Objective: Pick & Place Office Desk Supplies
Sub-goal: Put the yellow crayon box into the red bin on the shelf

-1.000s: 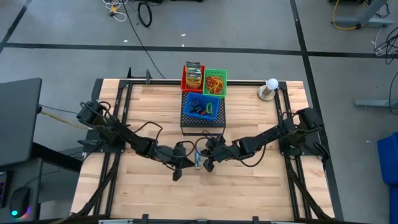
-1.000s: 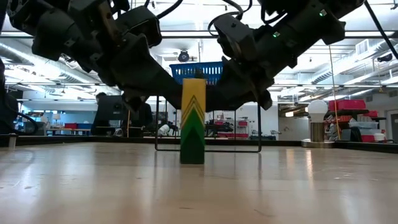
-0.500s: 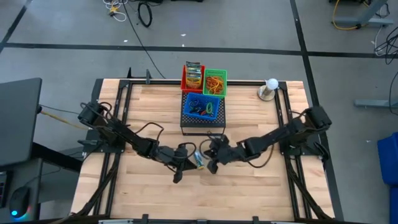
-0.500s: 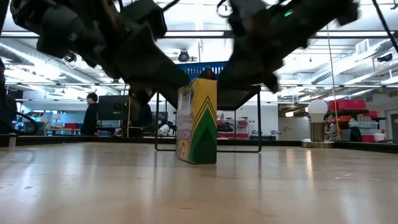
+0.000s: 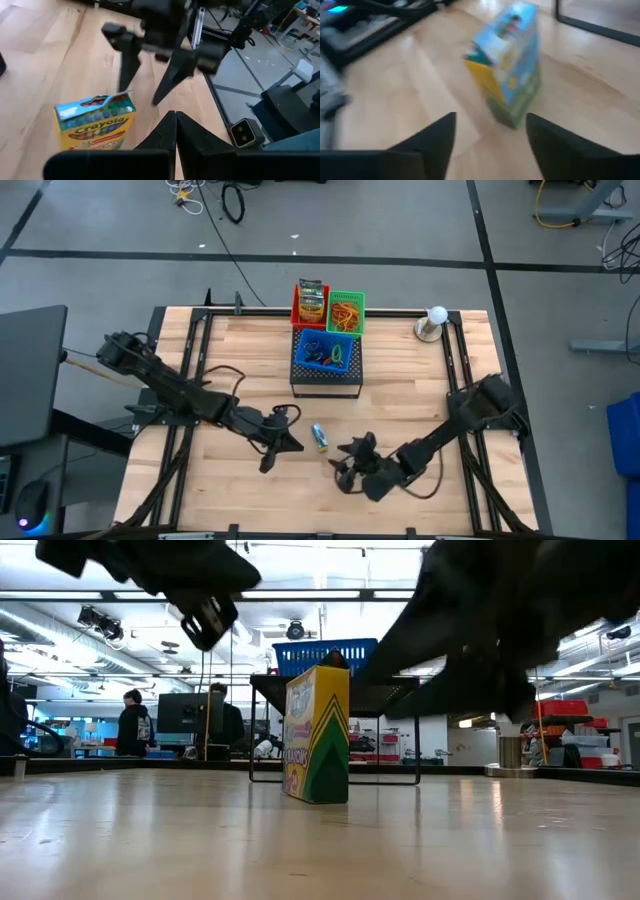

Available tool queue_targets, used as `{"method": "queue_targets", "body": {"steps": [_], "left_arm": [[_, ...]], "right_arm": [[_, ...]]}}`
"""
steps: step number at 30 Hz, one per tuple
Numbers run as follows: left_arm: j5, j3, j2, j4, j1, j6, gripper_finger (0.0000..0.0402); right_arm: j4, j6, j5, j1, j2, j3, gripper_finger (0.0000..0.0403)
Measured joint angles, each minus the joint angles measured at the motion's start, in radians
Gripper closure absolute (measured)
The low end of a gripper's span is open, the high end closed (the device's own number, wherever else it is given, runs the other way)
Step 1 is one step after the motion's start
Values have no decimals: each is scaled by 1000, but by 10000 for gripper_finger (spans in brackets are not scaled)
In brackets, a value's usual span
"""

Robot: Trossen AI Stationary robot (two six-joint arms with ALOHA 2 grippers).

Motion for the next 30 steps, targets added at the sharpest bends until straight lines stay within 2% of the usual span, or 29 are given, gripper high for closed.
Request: {"method": "queue_targets", "body": {"steps": [3,7,10,13,16,21,26,30], "left_arm": [[-23,0,-58,-84,-1,6,394],[-45,0,-124,-145,6,8,394],[-64,1,-159,-165,6,10,394],[-85,2,-181,-178,4,8,394],[-123,-1,-217,-201,0,4,394],[-164,0,-289,-235,27,-27,394],[-89,2,-319,-236,77,-29,392],[-42,2,-313,-252,112,-27,362]], "right_arm": [[-1,15,40,-23,97,71,108],[-5,11,85,-52,191,166,65],[-31,-8,153,-61,227,220,47],[-83,-9,210,-66,233,234,47],[-144,25,208,-73,233,237,68],[-177,72,146,-73,233,231,134],[-177,63,135,-65,233,223,199],[-177,17,130,-66,233,223,230]]}}
